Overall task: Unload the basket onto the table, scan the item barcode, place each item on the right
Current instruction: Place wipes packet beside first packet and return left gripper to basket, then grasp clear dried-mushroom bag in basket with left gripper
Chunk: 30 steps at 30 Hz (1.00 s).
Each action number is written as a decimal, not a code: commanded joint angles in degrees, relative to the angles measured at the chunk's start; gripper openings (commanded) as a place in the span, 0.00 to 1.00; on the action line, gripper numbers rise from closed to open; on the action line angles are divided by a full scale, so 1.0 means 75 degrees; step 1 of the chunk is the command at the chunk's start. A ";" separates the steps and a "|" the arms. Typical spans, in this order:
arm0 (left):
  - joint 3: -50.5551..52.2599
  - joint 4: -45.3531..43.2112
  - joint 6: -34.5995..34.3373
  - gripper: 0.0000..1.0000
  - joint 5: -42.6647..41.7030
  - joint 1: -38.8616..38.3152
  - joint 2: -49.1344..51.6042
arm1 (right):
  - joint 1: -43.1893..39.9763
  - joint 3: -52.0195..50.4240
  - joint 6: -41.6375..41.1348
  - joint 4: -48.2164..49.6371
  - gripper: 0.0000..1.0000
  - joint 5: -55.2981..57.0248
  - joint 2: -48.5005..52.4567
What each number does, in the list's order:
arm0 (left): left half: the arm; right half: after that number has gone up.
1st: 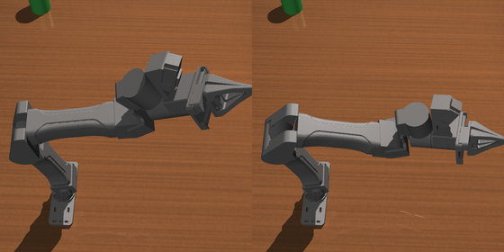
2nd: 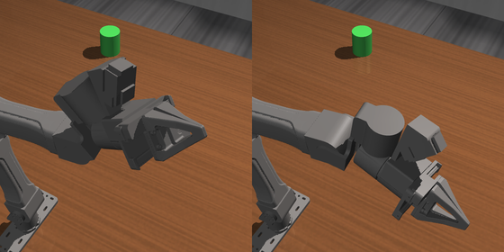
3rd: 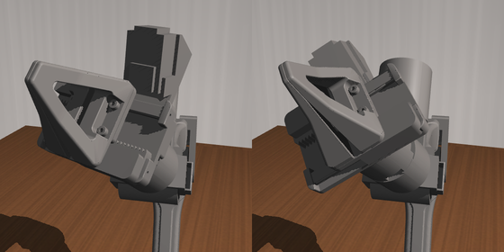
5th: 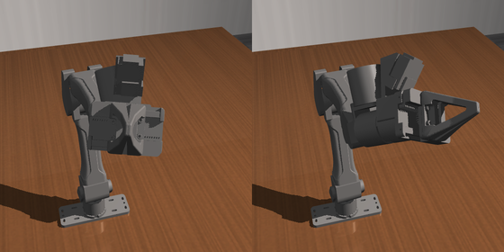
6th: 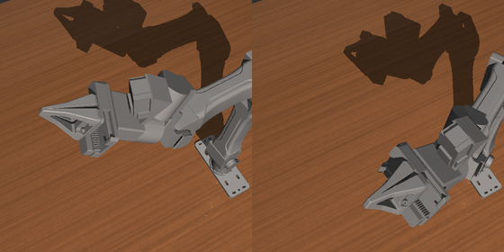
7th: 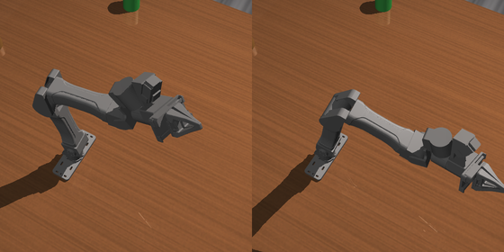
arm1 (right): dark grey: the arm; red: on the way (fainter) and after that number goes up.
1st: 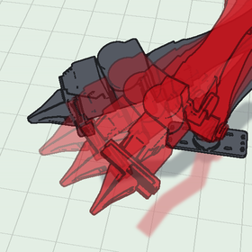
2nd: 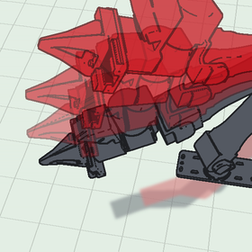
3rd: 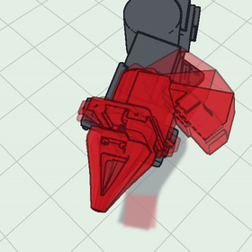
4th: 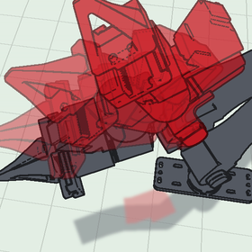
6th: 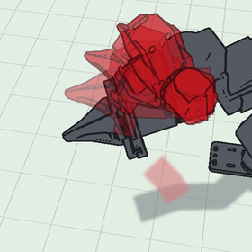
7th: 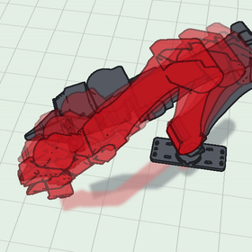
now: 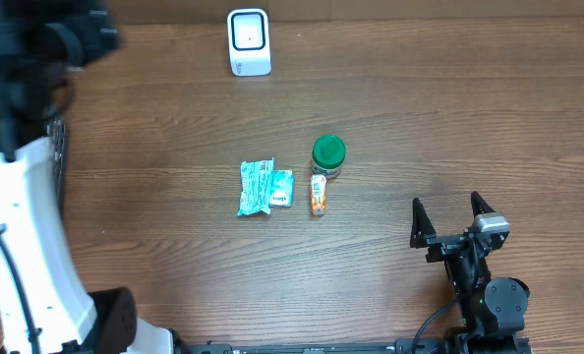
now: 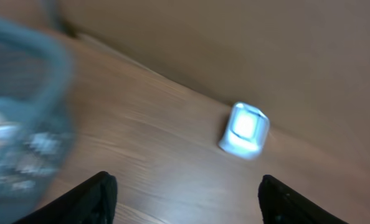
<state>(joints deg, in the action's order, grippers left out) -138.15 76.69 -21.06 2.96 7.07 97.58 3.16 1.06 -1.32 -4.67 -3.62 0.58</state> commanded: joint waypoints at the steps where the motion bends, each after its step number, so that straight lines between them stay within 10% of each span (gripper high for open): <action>1: -0.0099 0.0087 -0.0679 0.71 -0.0003 0.1501 -0.0073 | 0.0050 -0.0082 -0.0029 0.0029 1.00 0.0009 -0.0055; 13: 0.1830 -0.0248 -0.1204 0.81 -0.0356 0.4791 0.0644 | 0.0050 -0.0082 -0.0029 0.0029 1.00 0.0009 -0.0055; 30: 0.2850 -0.1329 0.0020 0.84 -0.0227 0.5004 0.2707 | 0.0050 -0.0082 -0.0029 0.0029 1.00 0.0009 -0.0055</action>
<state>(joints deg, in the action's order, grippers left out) -117.23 67.61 -24.01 1.10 44.47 115.52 3.16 1.06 -1.32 -4.69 -3.62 0.58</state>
